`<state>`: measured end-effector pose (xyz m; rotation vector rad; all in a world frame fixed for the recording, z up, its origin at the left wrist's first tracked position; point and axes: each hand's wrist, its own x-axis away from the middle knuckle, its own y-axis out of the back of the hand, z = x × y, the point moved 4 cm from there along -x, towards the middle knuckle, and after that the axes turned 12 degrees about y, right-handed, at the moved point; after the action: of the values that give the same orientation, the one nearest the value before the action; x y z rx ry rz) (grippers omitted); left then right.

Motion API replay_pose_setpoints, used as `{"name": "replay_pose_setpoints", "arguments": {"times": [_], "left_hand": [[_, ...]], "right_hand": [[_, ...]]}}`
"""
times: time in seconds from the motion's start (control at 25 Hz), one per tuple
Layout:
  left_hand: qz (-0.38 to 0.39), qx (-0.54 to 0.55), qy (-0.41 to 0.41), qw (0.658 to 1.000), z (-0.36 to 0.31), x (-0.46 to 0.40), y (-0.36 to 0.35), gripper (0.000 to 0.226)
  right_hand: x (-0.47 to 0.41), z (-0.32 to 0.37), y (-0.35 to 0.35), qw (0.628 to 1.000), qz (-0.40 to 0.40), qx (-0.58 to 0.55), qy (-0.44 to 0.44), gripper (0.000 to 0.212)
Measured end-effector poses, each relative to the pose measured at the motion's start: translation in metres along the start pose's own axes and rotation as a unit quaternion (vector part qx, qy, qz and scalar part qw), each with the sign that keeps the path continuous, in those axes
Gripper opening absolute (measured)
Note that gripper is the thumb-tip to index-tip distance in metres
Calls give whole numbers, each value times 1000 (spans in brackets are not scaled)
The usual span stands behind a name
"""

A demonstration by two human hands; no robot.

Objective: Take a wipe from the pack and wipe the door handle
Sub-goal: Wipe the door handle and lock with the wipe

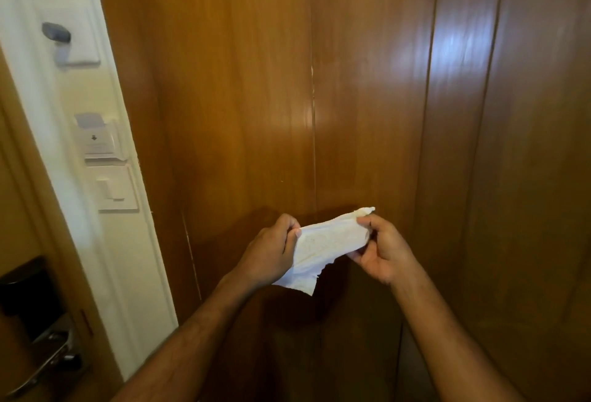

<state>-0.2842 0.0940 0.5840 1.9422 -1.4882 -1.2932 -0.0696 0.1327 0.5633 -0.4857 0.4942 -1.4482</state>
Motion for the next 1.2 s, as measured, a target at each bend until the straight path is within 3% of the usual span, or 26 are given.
{"name": "replay_pose_setpoints", "arguments": {"times": [0.08,0.24,0.4,0.56,0.76,0.88,0.96,1.04,1.12,1.2], "left_hand": [[-2,15,18,1000,11,2,-2,11],[6,60,45,997,35,10,0,13],[9,67,88,994,58,27,12,17],[16,19,142,990,105,50,42,15],[-60,-71,252,963,178,98,96,26],[-137,-154,251,946,207,138,122,36],[-198,-274,260,904,228,169,142,46],[-240,-391,316,830,251,205,168,63],[-283,-454,348,769,272,237,197,75],[-311,-495,345,735,289,260,225,77]], "right_hand": [[-2,-12,-8,995,-15,-94,-23,30],[-5,-50,-22,984,-5,-170,-57,52],[9,-120,-55,968,110,-136,-177,79],[22,-166,-91,947,177,-67,-260,57],[22,-212,-140,928,181,-35,-323,40],[26,-252,-176,922,189,-71,-329,42],[32,-278,-197,928,169,-85,-320,46],[43,-305,-219,932,147,-101,-314,48],[55,-330,-237,939,112,-121,-301,47],[67,-348,-255,954,77,-137,-256,46]]}}
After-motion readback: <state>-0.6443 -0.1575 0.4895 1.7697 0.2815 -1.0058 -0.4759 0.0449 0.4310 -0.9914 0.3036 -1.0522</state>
